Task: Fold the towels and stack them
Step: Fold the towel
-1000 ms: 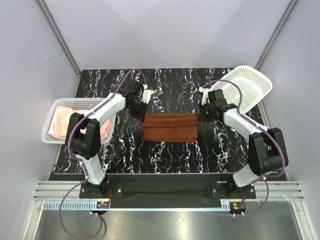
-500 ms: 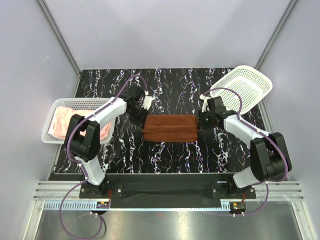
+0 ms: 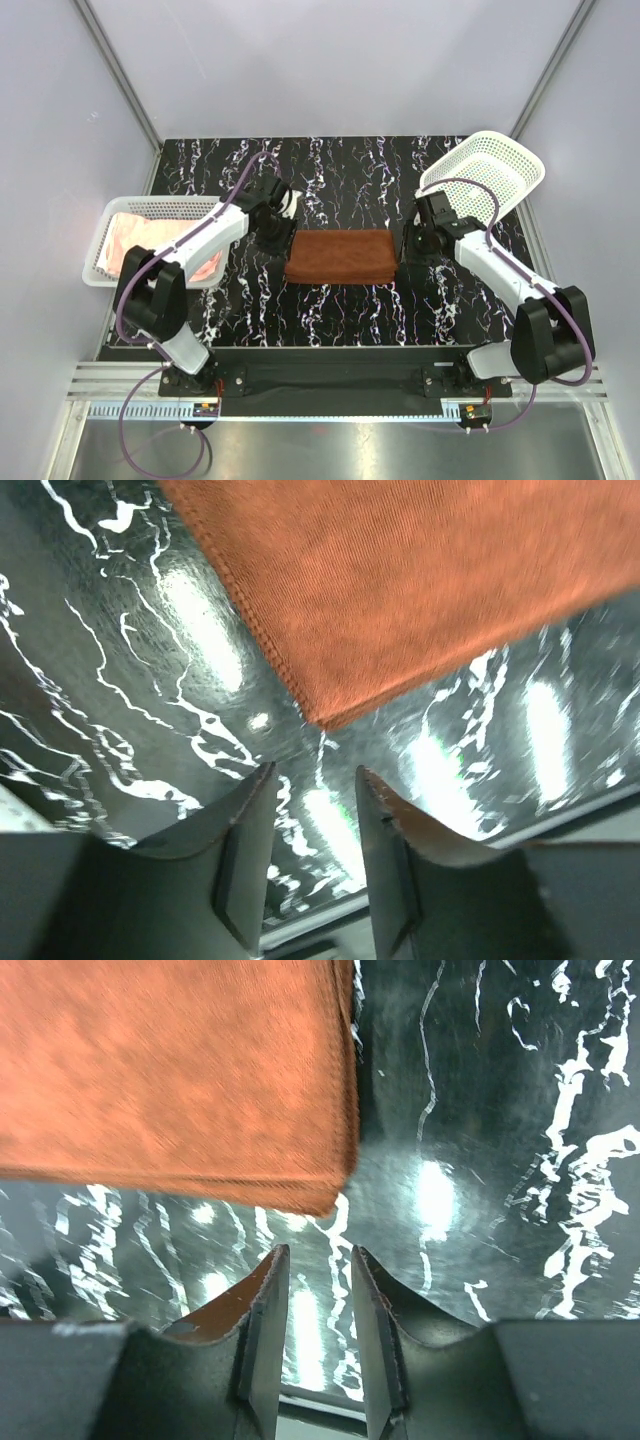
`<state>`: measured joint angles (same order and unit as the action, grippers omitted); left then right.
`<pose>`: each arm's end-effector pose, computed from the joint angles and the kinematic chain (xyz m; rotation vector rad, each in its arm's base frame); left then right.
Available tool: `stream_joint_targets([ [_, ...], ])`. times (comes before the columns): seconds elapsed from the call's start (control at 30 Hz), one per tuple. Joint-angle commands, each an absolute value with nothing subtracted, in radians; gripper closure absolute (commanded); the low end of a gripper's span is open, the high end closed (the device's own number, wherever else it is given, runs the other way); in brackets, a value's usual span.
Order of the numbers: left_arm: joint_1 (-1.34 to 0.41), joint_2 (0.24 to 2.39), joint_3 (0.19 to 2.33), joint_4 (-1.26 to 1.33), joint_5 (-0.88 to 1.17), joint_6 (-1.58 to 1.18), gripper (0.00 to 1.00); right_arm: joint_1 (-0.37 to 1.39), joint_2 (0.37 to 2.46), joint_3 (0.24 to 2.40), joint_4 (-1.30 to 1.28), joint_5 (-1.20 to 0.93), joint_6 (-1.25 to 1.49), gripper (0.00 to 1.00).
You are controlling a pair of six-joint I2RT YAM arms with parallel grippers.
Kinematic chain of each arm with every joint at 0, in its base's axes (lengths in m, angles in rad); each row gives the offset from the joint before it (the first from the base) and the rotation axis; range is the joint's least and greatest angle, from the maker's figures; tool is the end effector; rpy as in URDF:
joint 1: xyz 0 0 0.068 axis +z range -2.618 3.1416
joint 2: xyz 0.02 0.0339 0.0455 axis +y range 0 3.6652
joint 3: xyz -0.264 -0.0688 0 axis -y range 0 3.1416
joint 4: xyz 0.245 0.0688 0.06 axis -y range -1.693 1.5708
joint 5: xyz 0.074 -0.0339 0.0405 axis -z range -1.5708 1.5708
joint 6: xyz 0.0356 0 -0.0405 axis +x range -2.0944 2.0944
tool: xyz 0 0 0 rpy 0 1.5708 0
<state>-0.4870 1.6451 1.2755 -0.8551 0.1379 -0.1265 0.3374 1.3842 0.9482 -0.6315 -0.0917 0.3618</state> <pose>0.2865 -0.1573 0.2414 0.5417 2.7820 -0.3362 0.2549 0.0929 0.2280 0.0011 2.6781 0.3513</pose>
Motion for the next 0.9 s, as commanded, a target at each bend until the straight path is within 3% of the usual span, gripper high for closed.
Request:
stream_joint_targets([
  [0.0,-0.483,1.611,1.218,-0.709,0.135,-0.319,0.57,0.344,1.388,0.983,-0.578,-0.066,0.486,0.62],
  [0.3,-0.483,1.706,1.147,-0.649,0.061,-0.399,0.56,0.342,1.578,1.003,-0.491,-0.048,0.538,0.55],
  [0.53,-0.482,1.736,1.118,-0.58,0.129,-0.428,0.56,0.344,1.626,0.963,-0.433,-0.061,0.558,0.55],
  [0.87,-0.483,1.753,1.127,-0.581,0.137,-0.429,0.66,0.344,1.623,0.927,-0.425,-0.043,0.586,0.59],
])
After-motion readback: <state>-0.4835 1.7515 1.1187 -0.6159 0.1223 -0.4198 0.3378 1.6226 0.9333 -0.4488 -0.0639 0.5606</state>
